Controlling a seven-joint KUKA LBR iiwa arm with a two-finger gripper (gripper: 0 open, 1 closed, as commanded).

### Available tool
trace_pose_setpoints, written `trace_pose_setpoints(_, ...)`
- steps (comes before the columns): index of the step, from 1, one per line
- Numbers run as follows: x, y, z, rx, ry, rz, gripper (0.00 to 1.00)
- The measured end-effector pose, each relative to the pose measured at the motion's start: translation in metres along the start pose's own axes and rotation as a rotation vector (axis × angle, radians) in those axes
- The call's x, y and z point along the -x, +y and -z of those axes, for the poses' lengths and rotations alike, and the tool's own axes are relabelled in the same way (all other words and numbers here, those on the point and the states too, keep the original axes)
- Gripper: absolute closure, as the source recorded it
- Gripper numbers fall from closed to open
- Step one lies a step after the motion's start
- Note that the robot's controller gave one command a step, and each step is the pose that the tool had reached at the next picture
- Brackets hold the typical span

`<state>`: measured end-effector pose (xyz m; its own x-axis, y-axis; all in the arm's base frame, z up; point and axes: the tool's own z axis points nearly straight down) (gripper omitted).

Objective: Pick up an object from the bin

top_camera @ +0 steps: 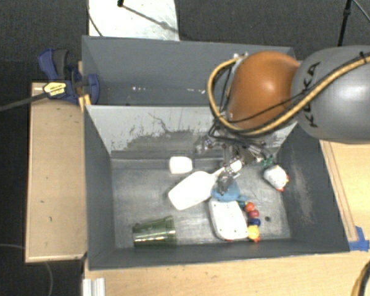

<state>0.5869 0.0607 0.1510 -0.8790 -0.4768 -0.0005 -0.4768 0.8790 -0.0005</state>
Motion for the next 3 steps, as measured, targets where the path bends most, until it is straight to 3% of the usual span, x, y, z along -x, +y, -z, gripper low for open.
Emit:
trace_pose_setpoints(1,0.0092,-0.002,-0.0631,-0.004,-0.023,0.181,0.0)
trace_pose_setpoints(2,0.0004,-0.001,-0.0612,0.001,-0.004,0.179,1.0)
trace_pose_setpoints(3,0.0004,-0.001,-0.0612,0.001,-0.004,0.179,1.0)
